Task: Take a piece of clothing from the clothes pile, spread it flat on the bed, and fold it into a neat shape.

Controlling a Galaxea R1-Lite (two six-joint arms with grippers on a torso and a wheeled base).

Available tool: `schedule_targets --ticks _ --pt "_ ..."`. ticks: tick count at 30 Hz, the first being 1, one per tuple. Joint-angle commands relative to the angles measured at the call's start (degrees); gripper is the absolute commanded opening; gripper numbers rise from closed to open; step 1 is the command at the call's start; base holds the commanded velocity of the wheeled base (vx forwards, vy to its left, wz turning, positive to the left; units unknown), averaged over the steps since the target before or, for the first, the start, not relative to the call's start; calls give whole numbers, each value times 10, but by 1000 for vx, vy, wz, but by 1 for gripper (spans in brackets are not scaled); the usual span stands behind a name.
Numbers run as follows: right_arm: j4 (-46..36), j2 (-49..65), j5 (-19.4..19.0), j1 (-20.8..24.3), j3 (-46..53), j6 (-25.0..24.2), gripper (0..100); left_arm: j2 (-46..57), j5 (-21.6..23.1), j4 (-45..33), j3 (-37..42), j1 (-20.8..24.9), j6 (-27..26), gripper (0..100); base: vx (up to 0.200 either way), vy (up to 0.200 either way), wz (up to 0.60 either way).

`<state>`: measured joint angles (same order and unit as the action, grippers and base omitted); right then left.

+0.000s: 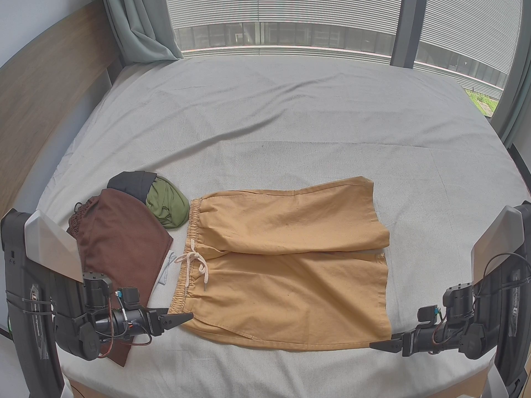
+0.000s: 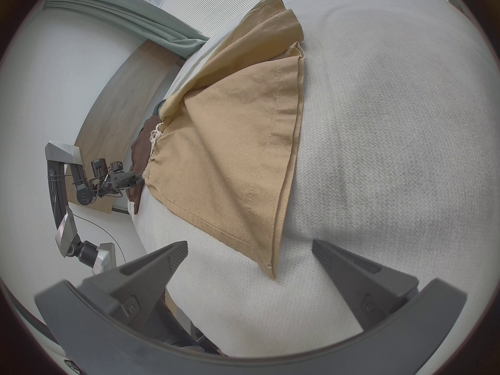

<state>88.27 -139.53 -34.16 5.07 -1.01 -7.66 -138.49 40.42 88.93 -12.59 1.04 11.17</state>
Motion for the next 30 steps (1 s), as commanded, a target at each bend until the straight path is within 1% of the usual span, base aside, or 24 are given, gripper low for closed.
schedule_targets --ticks 1,7,8,15,22,30 --pt "1 1 -4 2 5 0 100 -1 0 0 1 1 0 100 0 0 0" --pt "1 1 -4 2 3 1 100 -1 1 0 4 2 1 100 0 0 0" --pt "1 1 -5 2 3 1 100 -2 1 0 4 2 1 0 0 0 0" --pt "1 1 -6 6 -4 0 100 -5 2 0 4 2 0 0 0 0 0" --pt "1 1 -16 15 -11 0 100 -8 2 0 2 1 0 0 0 0 0" --pt "1 1 -16 20 -10 0 100 -17 2 1 -1 1 -15 0 0 0 0"
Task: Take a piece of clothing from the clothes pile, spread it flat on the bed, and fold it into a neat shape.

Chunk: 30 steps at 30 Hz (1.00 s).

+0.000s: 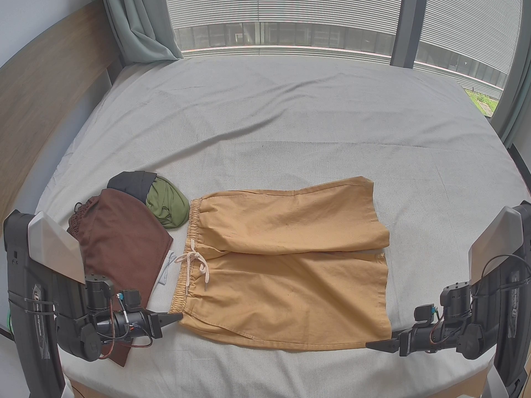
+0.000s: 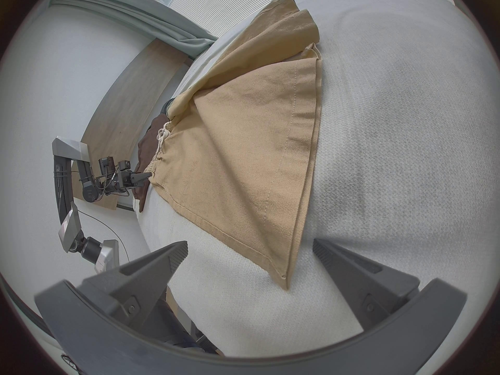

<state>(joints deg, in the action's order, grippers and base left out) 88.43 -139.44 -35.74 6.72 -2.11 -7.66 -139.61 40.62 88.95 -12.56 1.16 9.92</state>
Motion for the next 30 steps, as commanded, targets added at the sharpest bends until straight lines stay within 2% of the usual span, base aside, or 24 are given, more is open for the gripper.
schedule_targets --ticks 1,2,3,11,17,21,30 --pt "0 -1 0 3 1 0 100 -6 1 0 -1 0 -3 0 0 0 0" --pt "0 -1 0 3 1 1 100 -6 1 1 -1 0 -3 0 0 0 0" --pt "0 -2 0 3 2 1 0 -6 0 0 -1 0 -3 0 0 0 0" --pt "-1 -7 1 3 5 7 0 -4 4 1 -2 -2 -3 0 0 0 0" --pt "-2 13 -4 9 21 18 0 8 44 1 3 -6 0 0 0 0 0" --pt "-2 29 -31 11 21 29 0 23 61 1 6 -8 1 0 0 0 0" --pt "-2 97 -60 3 21 30 0 42 65 1 -5 -11 2 0 0 0 0"
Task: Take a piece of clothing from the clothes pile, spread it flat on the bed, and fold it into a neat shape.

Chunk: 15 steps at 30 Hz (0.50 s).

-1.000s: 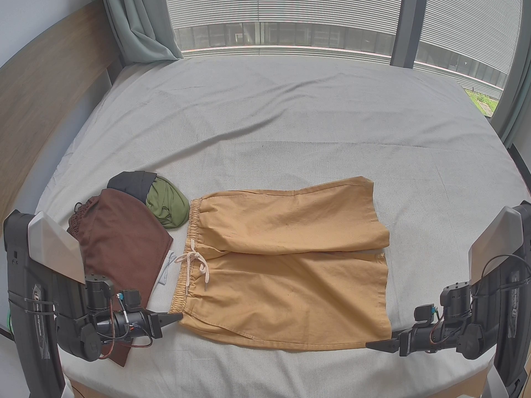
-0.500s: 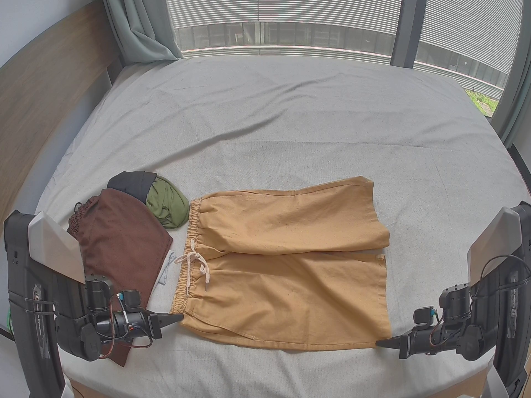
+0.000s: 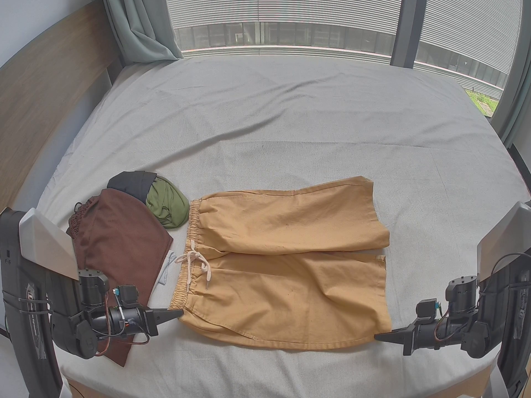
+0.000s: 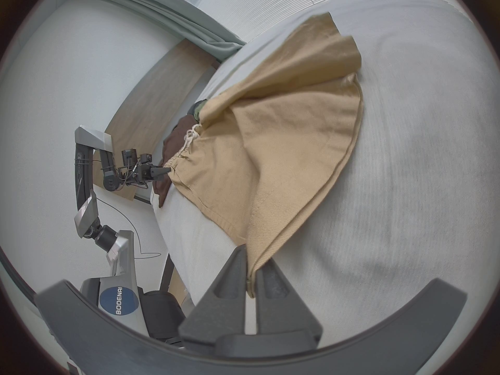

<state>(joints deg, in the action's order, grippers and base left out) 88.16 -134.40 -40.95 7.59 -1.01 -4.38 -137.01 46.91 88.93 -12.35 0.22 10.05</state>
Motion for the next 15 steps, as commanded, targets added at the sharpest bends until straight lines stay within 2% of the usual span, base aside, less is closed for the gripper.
schedule_targets --ticks 1,7,8,15 --pt "1 56 -8 -8 10 -4 0 24 2 1 -8 -2 1 0 0 0 0" --pt "1 92 -19 -19 10 -5 0 57 2 1 -13 -5 16 0 0 0 0" --pt "1 114 -29 -19 10 -6 0 86 2 1 -13 -2 40 0 0 0 0" --pt "-1 175 -50 -14 10 -25 0 134 2 1 -9 1 50 0 0 0 0"
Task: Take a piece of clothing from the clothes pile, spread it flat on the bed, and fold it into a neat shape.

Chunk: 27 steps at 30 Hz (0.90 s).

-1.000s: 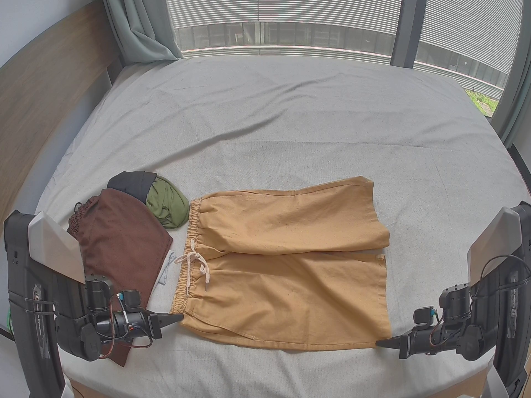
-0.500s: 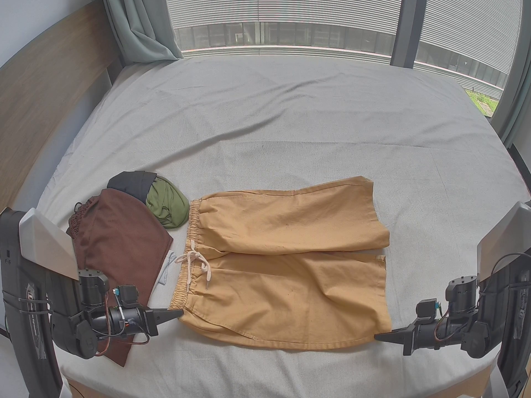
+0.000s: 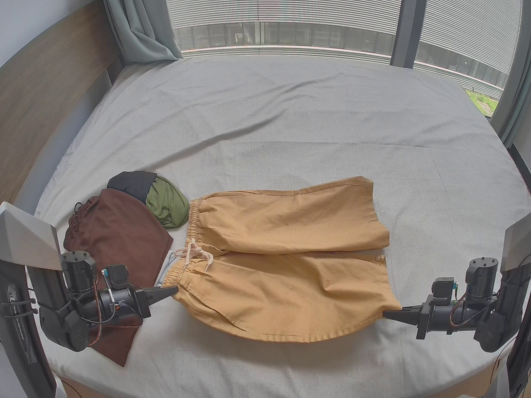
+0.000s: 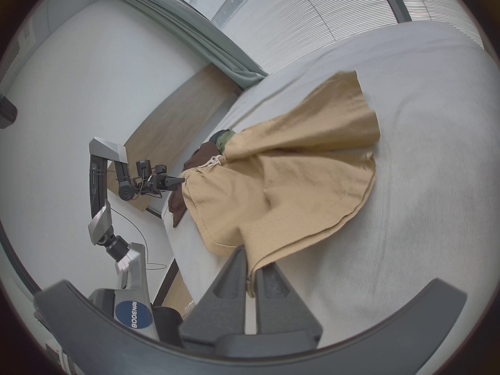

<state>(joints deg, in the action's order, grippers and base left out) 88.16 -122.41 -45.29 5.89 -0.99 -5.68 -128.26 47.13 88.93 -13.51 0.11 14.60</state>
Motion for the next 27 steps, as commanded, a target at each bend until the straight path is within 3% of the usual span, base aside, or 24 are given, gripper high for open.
schedule_targets --ticks 1,12,27 --pt "-1 64 -7 4 10 -17 0 50 0 1 1 2 5 0 0 0 0" --pt "-2 164 -38 8 10 -56 0 87 -1 1 -26 1 96 0 0 0 0" --pt "1 232 -44 2 -10 -116 0 88 -27 1 -57 -1 138 0 0 0 0"
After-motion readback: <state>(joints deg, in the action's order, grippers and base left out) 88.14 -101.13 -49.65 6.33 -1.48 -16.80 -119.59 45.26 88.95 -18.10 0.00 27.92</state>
